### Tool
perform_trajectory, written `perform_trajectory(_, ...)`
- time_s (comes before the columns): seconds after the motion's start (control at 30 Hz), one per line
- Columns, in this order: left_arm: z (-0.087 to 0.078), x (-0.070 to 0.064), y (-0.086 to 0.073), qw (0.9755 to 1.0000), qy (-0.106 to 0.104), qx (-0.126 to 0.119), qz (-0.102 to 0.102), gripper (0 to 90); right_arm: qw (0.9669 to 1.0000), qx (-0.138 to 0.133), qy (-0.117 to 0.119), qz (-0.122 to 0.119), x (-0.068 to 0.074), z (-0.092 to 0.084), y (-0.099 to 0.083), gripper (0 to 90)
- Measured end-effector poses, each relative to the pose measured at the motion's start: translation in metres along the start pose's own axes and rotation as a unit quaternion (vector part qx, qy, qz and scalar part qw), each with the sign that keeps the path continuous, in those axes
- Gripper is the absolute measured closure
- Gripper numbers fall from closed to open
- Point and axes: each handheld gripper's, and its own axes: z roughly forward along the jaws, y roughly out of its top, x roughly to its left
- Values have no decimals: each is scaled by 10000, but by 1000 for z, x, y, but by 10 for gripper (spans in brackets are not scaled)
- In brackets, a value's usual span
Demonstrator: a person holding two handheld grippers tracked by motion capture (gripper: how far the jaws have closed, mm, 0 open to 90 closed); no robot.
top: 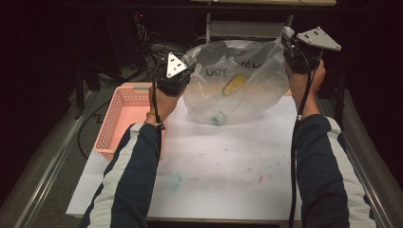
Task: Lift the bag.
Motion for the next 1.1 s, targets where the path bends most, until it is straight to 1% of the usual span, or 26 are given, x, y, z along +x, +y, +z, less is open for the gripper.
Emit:
perform_trajectory(0.07,-3,1,7,9999,91,-115,1,853,10000,-51,3,-59,0,-2,6,900)
perform_trajectory(0.1,-6,2,13,9998,107,-191,-24,854,9999,-84,6,-61,-1,-3,9,900)
perform_trajectory(0.17,-12,4,26,9990,213,-384,-35,857,9999,-145,-13,-36,-3,-5,14,900)
perform_trajectory(0.2,-15,5,32,9987,195,-461,-54,859,9998,-174,-27,-29,-4,-6,17,900)
perform_trajectory(0.23,-16,5,36,9986,214,-481,-26,859,9998,-209,-34,-31,-5,-7,20,900)
perform_trajectory(0.27,-17,3,40,9984,282,-494,60,858,9997,-234,-33,-24,-5,-8,22,900)
perform_trajectory(0.3,-17,3,41,9983,297,-500,70,858,9997,-231,-30,1,-5,-9,23,900)
perform_trajectory(0.33,-16,2,41,9984,275,-489,40,858,9998,-219,-34,4,-5,-9,23,900)
perform_trajectory(0.37,-13,1,39,9986,301,-426,41,858,9998,-193,-33,17,-5,-9,22,900)
perform_trajectory(0.43,-9,0,33,9990,270,-344,-28,858,9999,-112,-32,53,-5,-7,19,900)
perform_trajectory(0.57,1,-4,18,9996,249,-132,22,858,10000,56,32,-12,-1,-4,9,900)
perform_trajectory(0.6,2,-4,16,9996,255,-111,14,858,9999,95,43,-12,0,-3,5,900)
perform_trajectory(0.67,3,-2,14,9996,241,-126,-63,858,9998,163,70,-10,2,-1,0,900)
perform_trajectory(0.73,3,-1,15,9995,285,-114,-29,857,9998,187,86,23,3,1,-5,898)
perform_trajectory(0.77,3,-1,15,9995,296,-116,-15,857,9997,209,134,35,3,1,-6,893)
perform_trajectory(0.8,2,-1,15,9995,310,-111,-1,856,9996,221,175,27,4,2,-7,878)
perform_trajectory(0.83,2,-1,16,9993,353,-108,9,856,9995,228,208,19,5,2,-7,840)
perform_trajectory(0.87,1,-1,16,9992,375,-117,-6,853,9993,222,284,5,6,1,-7,839)
perform_trajectory(0.9,1,0,16,9993,364,-115,-26,846,9994,205,294,-28,7,0,-7,823)
perform_trajectory(0.93,1,0,16,9992,382,-87,-2,846,9993,196,324,-49,8,-1,-7,790)
perform_trajectory(0.97,1,0,15,9992,396,-76,-7,846,9992,190,338,-50,9,-2,-6,734)
perform_trajectory(1.03,0,1,16,9990,432,-90,-19,844,9992,165,353,34,10,-4,-6,645)
perform_trajectory(1.07,0,1,16,9990,426,-103,-22,831,9994,139,325,46,11,-5,-6,629)
perform_trajectory(1.1,-1,1,17,9990,441,-95,17,831,9994,102,344,29,10,-7,-6,607)
